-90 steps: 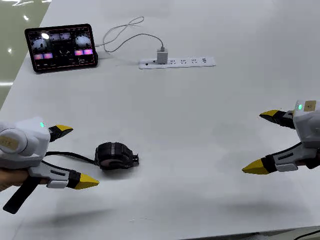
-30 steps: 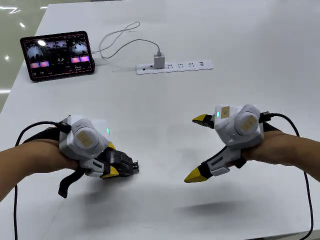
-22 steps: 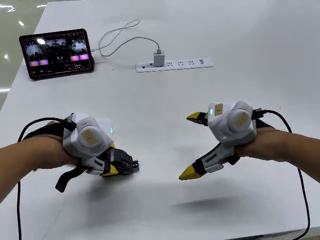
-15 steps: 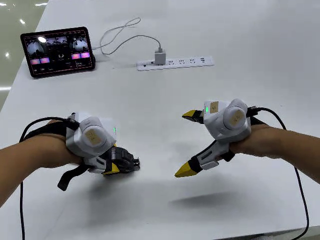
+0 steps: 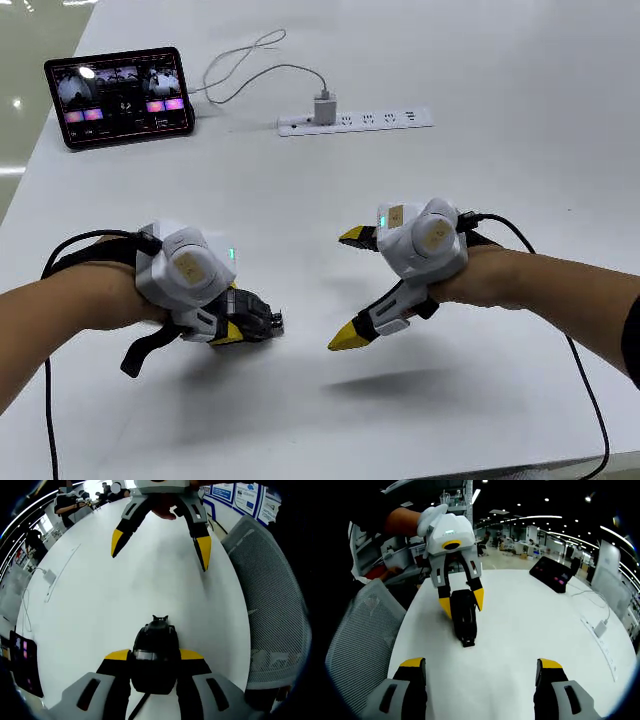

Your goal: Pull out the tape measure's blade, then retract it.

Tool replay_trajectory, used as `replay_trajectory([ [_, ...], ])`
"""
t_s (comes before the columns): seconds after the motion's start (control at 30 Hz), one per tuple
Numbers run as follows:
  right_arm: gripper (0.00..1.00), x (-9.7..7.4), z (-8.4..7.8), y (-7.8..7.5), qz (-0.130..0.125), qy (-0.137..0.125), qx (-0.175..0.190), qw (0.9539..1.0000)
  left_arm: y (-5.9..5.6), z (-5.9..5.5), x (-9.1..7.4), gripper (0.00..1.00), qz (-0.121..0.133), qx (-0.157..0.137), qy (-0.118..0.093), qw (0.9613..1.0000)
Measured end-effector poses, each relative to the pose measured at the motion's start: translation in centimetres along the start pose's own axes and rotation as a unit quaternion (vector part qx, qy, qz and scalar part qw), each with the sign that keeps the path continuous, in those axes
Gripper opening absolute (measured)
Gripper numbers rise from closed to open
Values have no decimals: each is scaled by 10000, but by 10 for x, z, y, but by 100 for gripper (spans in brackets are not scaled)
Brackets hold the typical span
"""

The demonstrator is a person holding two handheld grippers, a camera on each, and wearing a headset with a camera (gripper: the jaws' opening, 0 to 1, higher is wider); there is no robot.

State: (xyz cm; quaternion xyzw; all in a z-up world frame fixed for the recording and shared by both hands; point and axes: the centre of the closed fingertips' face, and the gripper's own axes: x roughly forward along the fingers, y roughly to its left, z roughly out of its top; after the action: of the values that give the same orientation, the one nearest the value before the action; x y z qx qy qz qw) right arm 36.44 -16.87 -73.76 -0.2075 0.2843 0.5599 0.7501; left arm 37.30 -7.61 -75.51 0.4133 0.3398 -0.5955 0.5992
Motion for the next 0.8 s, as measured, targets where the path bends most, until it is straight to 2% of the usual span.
replay_trajectory([
  [0.07,89,5,1,1,8,17,-23,10000,0,0,0,29,-9,-1,17,10000],
  [0.33,76,20,6,7,146,39,-273,9995,0,-1,1,30,-45,-15,28,10000],
  [0.67,68,36,8,12,278,48,-442,9986,0,-1,1,30,-29,9,22,10000],
  [0.73,61,39,10,14,364,21,-588,9976,0,-1,1,30,-28,12,24,10000],
  [0.8,54,43,12,16,396,9,-573,9976,0,-1,1,30,-22,16,24,10000],
])
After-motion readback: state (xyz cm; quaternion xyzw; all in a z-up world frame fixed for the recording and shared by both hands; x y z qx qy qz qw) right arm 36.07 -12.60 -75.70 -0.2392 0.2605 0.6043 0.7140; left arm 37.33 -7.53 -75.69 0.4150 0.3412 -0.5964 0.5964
